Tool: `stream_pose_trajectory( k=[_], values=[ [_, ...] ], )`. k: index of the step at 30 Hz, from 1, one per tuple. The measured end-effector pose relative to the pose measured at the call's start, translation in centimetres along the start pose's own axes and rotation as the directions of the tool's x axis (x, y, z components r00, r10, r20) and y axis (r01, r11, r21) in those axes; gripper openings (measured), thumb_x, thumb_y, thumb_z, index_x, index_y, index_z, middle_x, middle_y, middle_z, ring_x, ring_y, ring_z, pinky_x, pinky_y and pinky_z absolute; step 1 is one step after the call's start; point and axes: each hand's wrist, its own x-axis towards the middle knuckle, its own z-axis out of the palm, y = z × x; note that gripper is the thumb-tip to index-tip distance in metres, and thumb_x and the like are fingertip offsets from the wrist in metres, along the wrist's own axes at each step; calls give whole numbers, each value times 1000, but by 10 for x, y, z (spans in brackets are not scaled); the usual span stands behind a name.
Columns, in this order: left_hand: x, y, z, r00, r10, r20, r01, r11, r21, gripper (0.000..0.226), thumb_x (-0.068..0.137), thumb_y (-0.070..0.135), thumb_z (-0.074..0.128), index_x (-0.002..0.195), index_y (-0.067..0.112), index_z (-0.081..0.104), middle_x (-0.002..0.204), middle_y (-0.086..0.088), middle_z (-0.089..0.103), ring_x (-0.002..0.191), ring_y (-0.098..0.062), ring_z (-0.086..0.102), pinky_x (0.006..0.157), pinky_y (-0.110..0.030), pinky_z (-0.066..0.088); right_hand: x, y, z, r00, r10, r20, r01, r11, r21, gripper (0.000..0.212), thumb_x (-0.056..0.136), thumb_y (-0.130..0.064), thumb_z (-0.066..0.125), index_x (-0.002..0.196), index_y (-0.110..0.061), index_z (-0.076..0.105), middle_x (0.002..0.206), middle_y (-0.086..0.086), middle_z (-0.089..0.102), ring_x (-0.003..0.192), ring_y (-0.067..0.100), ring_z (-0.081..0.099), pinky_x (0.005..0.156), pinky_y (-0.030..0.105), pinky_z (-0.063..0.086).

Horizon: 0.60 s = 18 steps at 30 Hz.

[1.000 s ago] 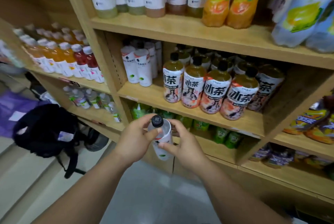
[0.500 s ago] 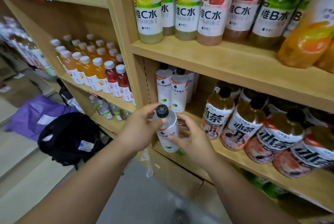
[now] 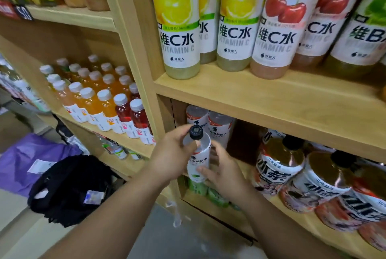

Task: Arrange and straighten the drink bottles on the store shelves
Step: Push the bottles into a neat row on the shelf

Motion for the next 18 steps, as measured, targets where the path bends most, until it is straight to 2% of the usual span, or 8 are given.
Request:
stream_pose_trajectory(
  k=[2,4,5,7,10,12,16,18],
  values=[
    [9,-3,-2,1000,19,16,-21,997,72,31,99,30,61,127,42,64,117,21,71,104,-6,67,88,-36,56,4,-1,6,998,25,-53,-23,999,36,66,86,-21,81,136,-46,47,125,-20,64,115,-11,58,96,27,54],
    [11,-5,-5,998,61,26,-65,983,170,33,101,32,58,132,42,57,112,20,69,90,-5,65,75,-23,50,4,-5,12,994,40,-100,-35,998,55,65,86,-17,82,133,-46,47,125,-20,65,113,-12,59,90,17,53],
    [10,-5,-7,997,70,40,-77,975,210,37,102,33,57,139,38,52,115,20,65,89,-5,63,73,-21,46,5,-7,15,991,39,-126,-32,998,58,66,85,-16,82,132,-46,47,125,-20,65,113,-12,59,86,13,51],
    [10,-10,-11,992,95,81,-112,965,237,49,103,32,55,150,31,41,132,17,54,109,-6,59,85,-21,44,6,-10,21,983,43,-179,-32,997,67,66,85,-14,82,133,-45,48,127,-18,66,114,-10,60,82,10,51],
    [7,-27,-18,968,203,144,-235,938,254,59,102,24,54,157,28,32,156,10,39,138,-10,45,108,-31,44,7,-10,33,969,35,-246,-10,995,104,68,86,-8,80,141,-36,52,131,-15,66,119,-3,62,92,18,53],
    [1,-38,-23,958,222,179,-265,926,268,65,103,23,52,161,28,24,164,10,26,148,-8,32,118,-28,34,7,-10,41,954,33,-296,-2,995,105,70,86,-9,81,146,-33,52,134,-10,65,121,2,62,97,22,53],
    [-13,-59,-27,949,191,249,-251,939,234,72,104,25,49,163,29,7,169,15,4,150,2,16,119,-15,20,11,-9,56,903,43,-427,-24,998,51,68,82,-12,85,143,-23,58,123,-13,63,112,0,64,95,16,50],
    [-15,-67,-26,946,150,287,-220,948,231,75,105,28,48,162,30,0,168,19,-6,146,11,6,112,-2,6,18,-8,63,873,58,-485,-44,998,41,61,78,-11,88,133,-23,63,117,-13,65,108,3,65,93,17,50]
  ],
)
